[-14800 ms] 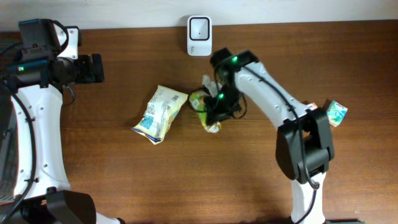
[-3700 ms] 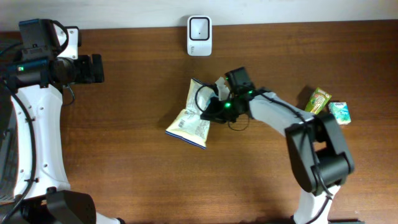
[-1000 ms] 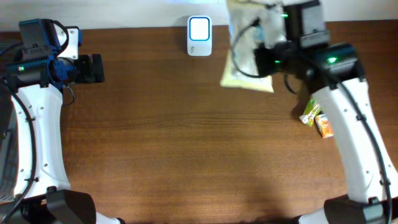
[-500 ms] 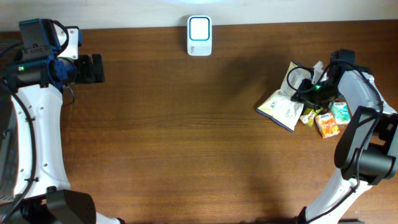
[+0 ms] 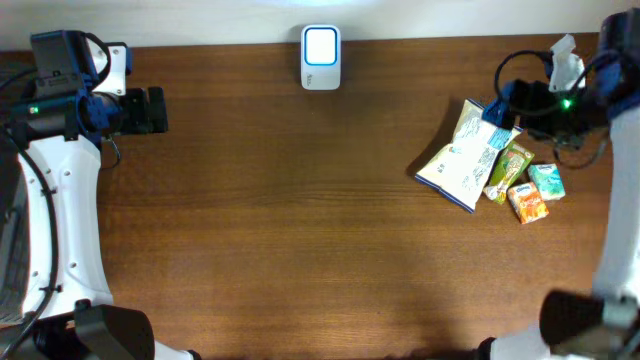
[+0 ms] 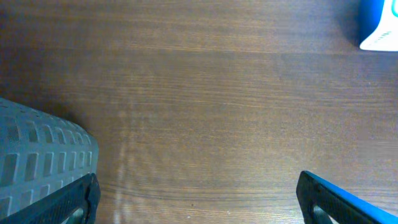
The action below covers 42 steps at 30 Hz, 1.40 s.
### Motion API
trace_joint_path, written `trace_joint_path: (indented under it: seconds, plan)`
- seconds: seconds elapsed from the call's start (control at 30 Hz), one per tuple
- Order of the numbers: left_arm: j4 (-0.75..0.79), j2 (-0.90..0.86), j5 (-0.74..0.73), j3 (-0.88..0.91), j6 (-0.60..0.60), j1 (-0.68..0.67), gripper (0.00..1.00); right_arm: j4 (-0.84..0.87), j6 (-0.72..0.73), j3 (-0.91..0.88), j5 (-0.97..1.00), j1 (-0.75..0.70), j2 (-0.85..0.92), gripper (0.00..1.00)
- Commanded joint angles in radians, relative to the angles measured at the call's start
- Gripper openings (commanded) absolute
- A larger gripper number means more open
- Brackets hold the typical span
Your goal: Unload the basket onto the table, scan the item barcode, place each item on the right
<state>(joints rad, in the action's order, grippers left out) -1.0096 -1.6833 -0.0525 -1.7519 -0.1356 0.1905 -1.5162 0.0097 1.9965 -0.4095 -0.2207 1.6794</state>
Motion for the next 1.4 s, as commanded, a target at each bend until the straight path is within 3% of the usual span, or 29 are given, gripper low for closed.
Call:
trace_joint_path:
  seconds: [0.0, 0.03, 0.2, 0.63, 0.77, 0.9, 1.17, 1.37]
  plan:
    - [0.001, -0.005, -0.007, -0.003, -0.016, 0.004, 0.99, -0.043, -0.020, 0.019, 0.002, 0.076, -0.141, 0.90]
    - [0.001, -0.005, -0.007, -0.003, -0.016, 0.004, 0.99, -0.052, -0.020, 0.019, 0.019, 0.095, -0.166, 0.99]
    - [0.001, -0.005, -0.007, -0.003, -0.016, 0.004, 0.99, -0.183, -0.020, 0.019, 0.107, 0.156, -0.267, 0.99]
    - [0.001, -0.005, -0.007, -0.003, -0.016, 0.004, 0.99, -0.170, -0.027, 0.018, 0.120, 0.171, -0.238, 0.99]
    - [0.001, -0.005, -0.007, -0.003, -0.016, 0.004, 0.99, 0.043, -0.032, -0.058, 0.301, 0.237, -0.354, 0.99]
    - [0.001, -0.005, -0.007, -0.003, -0.016, 0.004, 0.99, 0.361, -0.032, -0.309, 0.322, 0.240, -0.560, 0.99]
    - [0.001, -0.005, -0.007, -0.003, -0.016, 0.004, 0.99, 1.168, -0.035, -1.128, 0.290, 0.212, -1.117, 0.99]
    - [0.001, -0.005, -0.007, -0.003, -0.016, 0.004, 0.99, 1.448, -0.035, -1.572, 0.283, 0.224, -1.458, 0.99]
